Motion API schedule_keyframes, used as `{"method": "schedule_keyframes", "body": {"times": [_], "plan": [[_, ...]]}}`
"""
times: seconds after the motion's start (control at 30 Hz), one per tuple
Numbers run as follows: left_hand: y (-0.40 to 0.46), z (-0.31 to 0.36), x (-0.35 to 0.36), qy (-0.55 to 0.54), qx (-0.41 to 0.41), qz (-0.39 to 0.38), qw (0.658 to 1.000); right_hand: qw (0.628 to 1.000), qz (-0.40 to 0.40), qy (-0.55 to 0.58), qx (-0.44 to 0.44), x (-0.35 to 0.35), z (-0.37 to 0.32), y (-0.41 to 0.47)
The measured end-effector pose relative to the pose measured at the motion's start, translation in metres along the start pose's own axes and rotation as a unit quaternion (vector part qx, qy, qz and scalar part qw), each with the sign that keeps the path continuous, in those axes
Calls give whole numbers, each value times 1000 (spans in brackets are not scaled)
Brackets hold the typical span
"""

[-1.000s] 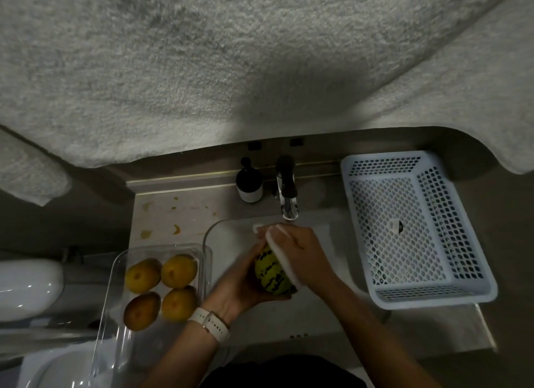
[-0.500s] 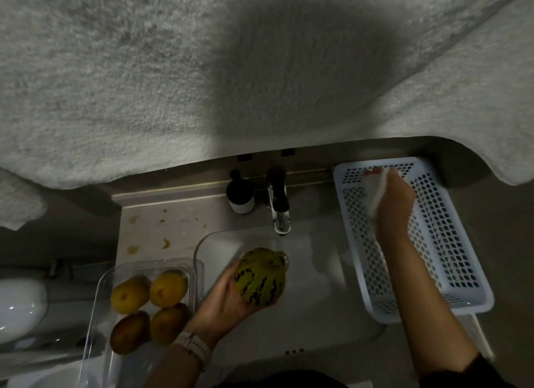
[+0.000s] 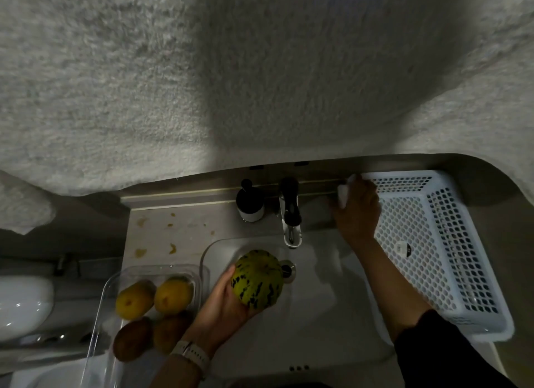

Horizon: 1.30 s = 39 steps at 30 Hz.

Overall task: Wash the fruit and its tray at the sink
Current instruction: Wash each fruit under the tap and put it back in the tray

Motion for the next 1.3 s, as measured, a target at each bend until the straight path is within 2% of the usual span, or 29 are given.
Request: {"method": "schedule_keyframes", "body": {"times": [0.13, 0.2, 0.33, 0.47, 0.53, 0.63, 0.73, 0.8, 0.9, 1.0, 1.1, 1.3], "plan": [[0, 2, 4, -9, 6, -3, 1000, 992, -4, 101, 71, -11, 12, 5], [-1, 2, 9, -16, 8, -14, 1000, 982, 39, 164, 81, -30, 19, 7], [-3, 1, 15, -20, 8, -53, 998, 963, 169, 202, 55, -81, 24, -10], [-8, 1, 19, -11, 11, -87, 996, 929, 224, 293, -38, -122, -12, -63], [-12, 4, 19, -9, 17, -87, 996, 924, 179, 315, -123, -125, -50, -102], [-20, 11, 12, 5, 32, -64, 997, 919, 23, 318, -234, -98, -106, -163], [-34, 14, 10, 16, 43, -46, 998, 910, -158, 272, -270, -52, -137, -204], [-45, 18, 5, 10, 52, -22, 998, 906, -216, 229, -282, -32, -145, -216], [-61, 17, -7, 68, 44, 38, 996, 904, -224, 208, -298, -23, -153, -220], [-66, 19, -15, 43, 36, 89, 994, 892, -226, 237, -312, -22, -160, -225], [-84, 37, -8, 216, 94, 76, 969, 890, -211, 254, -313, -24, -161, -227], [-137, 72, -23, 265, 196, 127, 935, 880, -205, 225, -365, -19, -191, -249]]}}
Point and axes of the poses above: each hand's wrist, its own y-axis towards the middle knuckle, its own x-axis out of the palm, z = x × y, the point moved 9 cm from there along y, towards the middle knuckle, and after that the axes turned 6 degrees about -y, right-handed, at the moved point
